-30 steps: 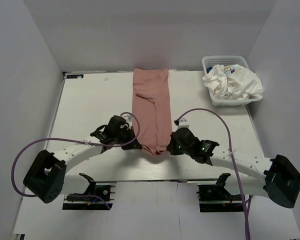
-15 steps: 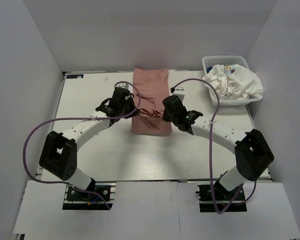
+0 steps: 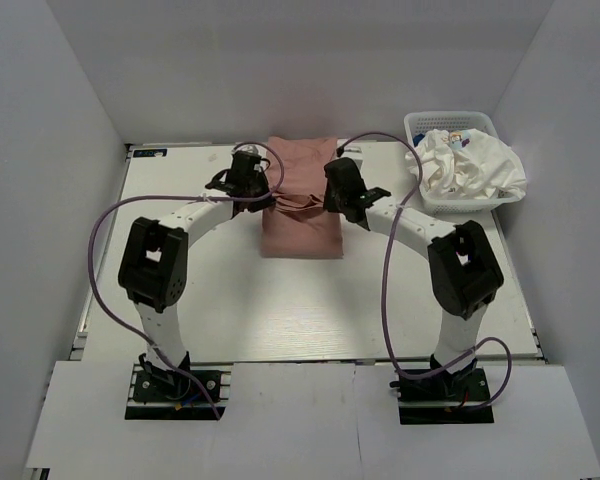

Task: Fold and stack the t-shirts

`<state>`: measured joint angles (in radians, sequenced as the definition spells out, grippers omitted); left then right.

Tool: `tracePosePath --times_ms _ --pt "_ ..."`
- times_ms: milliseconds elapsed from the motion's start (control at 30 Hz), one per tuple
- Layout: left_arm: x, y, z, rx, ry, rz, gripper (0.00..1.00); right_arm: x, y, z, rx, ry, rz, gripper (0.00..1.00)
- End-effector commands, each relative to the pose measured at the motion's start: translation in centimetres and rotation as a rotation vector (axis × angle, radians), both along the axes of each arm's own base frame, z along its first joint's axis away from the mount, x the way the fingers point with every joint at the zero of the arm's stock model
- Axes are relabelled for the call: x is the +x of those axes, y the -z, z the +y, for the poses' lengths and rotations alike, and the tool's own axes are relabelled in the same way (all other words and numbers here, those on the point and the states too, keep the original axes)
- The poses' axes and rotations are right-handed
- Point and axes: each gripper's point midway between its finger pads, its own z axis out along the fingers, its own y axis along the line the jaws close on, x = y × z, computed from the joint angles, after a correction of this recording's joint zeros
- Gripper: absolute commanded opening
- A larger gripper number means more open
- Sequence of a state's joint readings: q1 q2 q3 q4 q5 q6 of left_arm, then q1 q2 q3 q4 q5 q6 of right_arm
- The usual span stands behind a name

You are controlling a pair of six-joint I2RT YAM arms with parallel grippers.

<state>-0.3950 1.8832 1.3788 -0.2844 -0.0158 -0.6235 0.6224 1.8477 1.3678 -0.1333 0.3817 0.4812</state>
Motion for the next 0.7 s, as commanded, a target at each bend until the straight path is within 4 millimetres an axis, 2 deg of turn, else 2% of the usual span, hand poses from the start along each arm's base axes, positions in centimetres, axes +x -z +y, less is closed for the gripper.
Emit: tracePosePath --times_ms 0,33,67,100,133,167,200,233,300,333,367,400,433,500,533,567,600,633,667 --pt "1.3 -0.5 -0.4 -0.027 0.039 -0.015 0.0 1.9 -0.8 0.6 0.018 -0.027 -0.01 0.0" --pt "1.7 -0.1 -0.2 -0.027 0.045 -0.017 0.0 2.2 0.2 0.5 0.018 -0.025 0.014 0.0" --pt "2.3 -0.8 -0.6 -0.038 0.052 -0.032 0.0 2.7 0.2 0.5 0.023 -0.024 0.014 0.0" --pt "2.6 -0.7 -0.6 -0.031 0.059 -0.035 0.0 2.9 1.2 0.3 0.012 -0.019 0.034 0.0" --pt "2.8 -0.1 -0.7 -0.028 0.059 -0.027 0.08 3.5 1.2 0.6 0.019 -0.026 0.036 0.0" --pt "3.3 -0.5 -0.3 -0.025 0.054 -0.039 0.2 3.6 1.3 0.9 0.027 -0.028 0.043 0.0" --pt "3.9 -0.9 -0.7 -0.035 0.07 -0.064 0.36 3.9 2.5 0.3 0.013 -0.012 0.073 0.03" --pt "4.2 -1.1 -0.4 -0.028 0.084 -0.081 0.7 4.6 1.6 0.5 0.025 -0.004 0.055 0.09" --pt "4.8 -1.8 -1.4 -0.04 0.152 -0.105 0.82 4.8 1.9 0.3 0.017 -0.01 0.07 0.3" --pt "4.9 -2.1 -0.9 -0.028 0.152 -0.102 0.95 5.3 1.2 0.5 0.009 -0.036 0.051 0.67" --pt "5.0 -2.4 -0.9 -0.021 0.158 -0.104 1.0 5.5 0.6 0.7 -0.012 -0.077 0.034 0.87" --pt "4.8 -3.6 -0.8 -0.026 0.158 -0.121 1.0 4.9 0.9 0.9 -0.02 -0.1 0.067 0.9" --pt "3.6 -2.7 -0.4 -0.019 0.158 -0.098 1.0 4.6 0.8 1.0 -0.026 -0.107 0.074 0.9" --pt "2.3 -3.2 0.1 -0.024 0.158 -0.117 1.0 3.4 1.3 0.8 -0.024 -0.123 0.099 0.9" --pt "0.9 -4.0 0.5 -0.04 0.151 -0.143 1.0 2.7 -0.8 1.2 0.012 -0.152 0.067 0.9" --pt "0.2 -4.3 0.8 -0.044 0.151 -0.159 1.0 0.2 2.1 1.2 0.018 -0.201 0.14 0.9" --pt "-0.8 -4.5 0.3 -0.063 0.162 -0.164 1.0 0.8 0.9 2.1 0.068 -0.231 0.072 0.9" --pt "-2.3 -3.3 0.3 -0.061 0.173 -0.152 1.0 -0.2 -1.0 3.0 0.123 -0.289 0.042 0.9" --pt "-3.1 -4.6 0.3 -0.089 0.179 -0.181 1.0 -1.7 0.4 4.0 0.177 -0.356 0.061 0.9"
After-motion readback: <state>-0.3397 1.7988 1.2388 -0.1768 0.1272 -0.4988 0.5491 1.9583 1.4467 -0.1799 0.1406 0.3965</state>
